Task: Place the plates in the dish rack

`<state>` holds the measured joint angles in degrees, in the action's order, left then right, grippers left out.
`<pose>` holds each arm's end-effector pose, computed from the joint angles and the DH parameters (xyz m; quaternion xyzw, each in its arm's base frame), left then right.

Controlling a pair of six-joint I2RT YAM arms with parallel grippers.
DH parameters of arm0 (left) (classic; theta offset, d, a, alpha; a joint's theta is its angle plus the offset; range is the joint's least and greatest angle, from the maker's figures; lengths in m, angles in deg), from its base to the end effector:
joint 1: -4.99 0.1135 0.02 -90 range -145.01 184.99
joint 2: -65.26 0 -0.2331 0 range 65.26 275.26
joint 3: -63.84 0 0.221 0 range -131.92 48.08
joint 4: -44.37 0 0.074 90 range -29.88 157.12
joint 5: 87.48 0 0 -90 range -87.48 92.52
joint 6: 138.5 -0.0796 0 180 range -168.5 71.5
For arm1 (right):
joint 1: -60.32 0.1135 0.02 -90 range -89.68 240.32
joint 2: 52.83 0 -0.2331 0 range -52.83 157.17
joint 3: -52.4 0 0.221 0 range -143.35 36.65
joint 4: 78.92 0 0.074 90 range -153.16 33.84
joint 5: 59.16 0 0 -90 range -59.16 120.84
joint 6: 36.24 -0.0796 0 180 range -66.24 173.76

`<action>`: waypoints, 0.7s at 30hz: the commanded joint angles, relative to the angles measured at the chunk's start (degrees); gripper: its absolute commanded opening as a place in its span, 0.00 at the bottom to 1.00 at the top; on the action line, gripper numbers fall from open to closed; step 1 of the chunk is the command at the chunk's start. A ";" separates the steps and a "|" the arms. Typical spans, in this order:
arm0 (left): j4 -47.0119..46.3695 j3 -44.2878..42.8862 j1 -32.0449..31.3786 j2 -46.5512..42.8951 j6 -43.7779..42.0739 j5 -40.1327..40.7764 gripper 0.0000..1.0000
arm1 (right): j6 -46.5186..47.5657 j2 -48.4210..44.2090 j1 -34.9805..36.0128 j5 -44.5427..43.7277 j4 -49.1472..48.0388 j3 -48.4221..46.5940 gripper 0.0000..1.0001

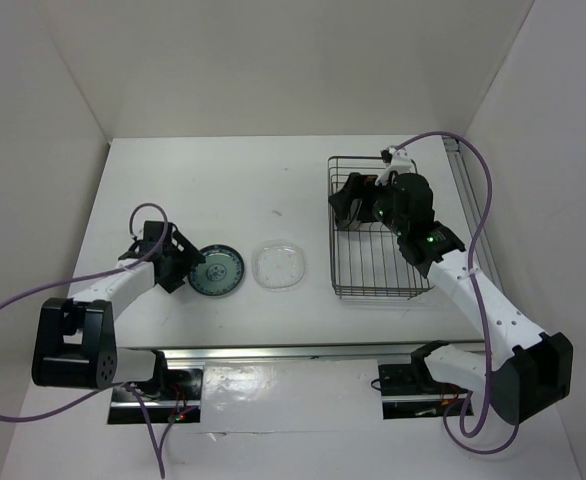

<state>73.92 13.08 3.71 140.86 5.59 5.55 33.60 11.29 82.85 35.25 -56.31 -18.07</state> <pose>0.2520 -0.0014 0.1217 -0.4305 0.8489 -0.1197 0.2824 0.2610 0.1149 0.3047 -0.0396 0.7988 0.2469 0.5472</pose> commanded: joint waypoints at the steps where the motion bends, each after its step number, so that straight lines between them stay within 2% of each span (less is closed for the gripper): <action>1: -1.15 0.90 -0.83 2.37 0.85 0.22 0.89 | 0.03 0.04 0.50 0.25 -2.98 -0.21 1.00; 5: -0.54 0.90 -1.36 2.37 1.55 2.24 0.77 | 0.04 0.04 0.50 -0.27 -2.46 -0.73 1.00; 6: -0.53 0.90 -1.36 2.37 1.55 2.25 0.69 | 0.04 0.04 0.50 -0.27 -2.46 -0.74 1.00; 8: 0.16 0.90 -1.36 1.75 1.55 2.77 0.68 | 0.04 0.04 0.50 -0.27 -2.46 -0.74 1.00; 10: 0.78 0.90 -1.88 0.44 1.55 2.77 0.60 | 0.04 0.04 0.50 -0.27 -2.98 -0.74 1.00; 13: 1.40 0.90 -1.89 -0.18 2.08 3.39 0.60 | 0.04 0.04 0.50 -0.27 -2.98 -0.74 1.00; 15: 1.40 1.43 -1.89 -0.18 2.08 4.00 0.46 | -0.49 0.04 0.50 -0.27 -3.51 -0.74 1.00; 16: 1.40 1.43 -1.89 -0.18 2.08 4.00 0.43 | -0.49 0.04 0.50 -0.27 -3.51 -0.74 1.00; 18: 2.89 1.43 -1.89 -0.18 2.16 6.02 0.05 | -0.49 -0.48 0.50 -0.27 -3.51 -0.74 1.00; 19: 4.11 1.43 -1.89 0.34 2.77 6.98 0.00 | -0.49 -0.48 0.50 -0.27 -3.51 -0.74 1.00; 21: 6.40 0.91 -1.89 0.35 3.56 9.09 0.00 | -0.49 -0.48 0.50 -0.27 -3.51 -0.74 1.00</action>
<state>72.90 13.38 1.81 140.33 8.84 8.33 33.60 11.33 82.85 35.14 -56.51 -18.07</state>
